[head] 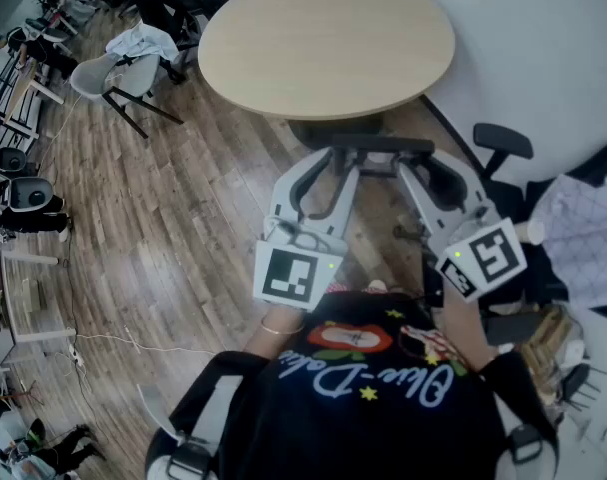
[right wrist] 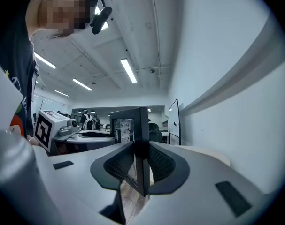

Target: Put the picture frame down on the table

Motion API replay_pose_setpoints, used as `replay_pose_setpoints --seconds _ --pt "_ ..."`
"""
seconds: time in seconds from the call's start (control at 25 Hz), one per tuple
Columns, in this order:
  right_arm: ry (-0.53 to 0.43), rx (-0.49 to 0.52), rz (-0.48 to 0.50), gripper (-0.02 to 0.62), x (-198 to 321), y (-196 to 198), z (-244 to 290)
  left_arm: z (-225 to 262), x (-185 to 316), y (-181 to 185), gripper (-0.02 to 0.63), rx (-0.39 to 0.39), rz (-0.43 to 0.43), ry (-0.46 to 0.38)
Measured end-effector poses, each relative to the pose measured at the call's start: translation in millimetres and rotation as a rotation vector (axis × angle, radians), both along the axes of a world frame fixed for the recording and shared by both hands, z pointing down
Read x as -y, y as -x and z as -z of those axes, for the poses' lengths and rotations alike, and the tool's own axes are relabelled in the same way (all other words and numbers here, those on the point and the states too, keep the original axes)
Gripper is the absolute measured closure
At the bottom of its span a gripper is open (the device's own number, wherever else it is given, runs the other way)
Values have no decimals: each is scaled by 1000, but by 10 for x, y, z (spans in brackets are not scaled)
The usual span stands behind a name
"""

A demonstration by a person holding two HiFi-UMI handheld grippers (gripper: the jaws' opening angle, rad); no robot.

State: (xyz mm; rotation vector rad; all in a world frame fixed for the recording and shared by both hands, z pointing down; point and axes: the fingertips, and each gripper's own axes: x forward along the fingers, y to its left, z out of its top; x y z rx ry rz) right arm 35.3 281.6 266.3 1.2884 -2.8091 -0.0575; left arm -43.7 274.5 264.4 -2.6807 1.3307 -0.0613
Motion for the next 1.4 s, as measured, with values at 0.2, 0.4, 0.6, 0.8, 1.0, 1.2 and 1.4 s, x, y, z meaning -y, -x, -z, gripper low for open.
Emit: replay_pose_setpoints --seconds 0.2,0.4,0.6,0.8,1.0,1.2,1.4 --pt "-11 5 3 526 -41 -78 -13 -17 -36 -86 511 4 -2 -4" --pt "-8 5 7 526 -54 -126 -4 -6 -47 -136 511 14 -1 -7" --pt "-15 7 13 526 -49 -208 -5 -7 -48 -217 511 26 2 -4" --pt "-23 -3 19 526 -58 -291 6 -3 -62 -306 511 27 12 -6" --pt "-13 0 22 526 -91 -405 -6 -10 -92 -430 511 24 22 -6" --pt "-10 1 25 526 -128 -566 -35 -58 -131 -595 511 36 25 0" --pt "-6 10 35 526 -157 -708 -55 -93 -165 -743 511 45 38 5"
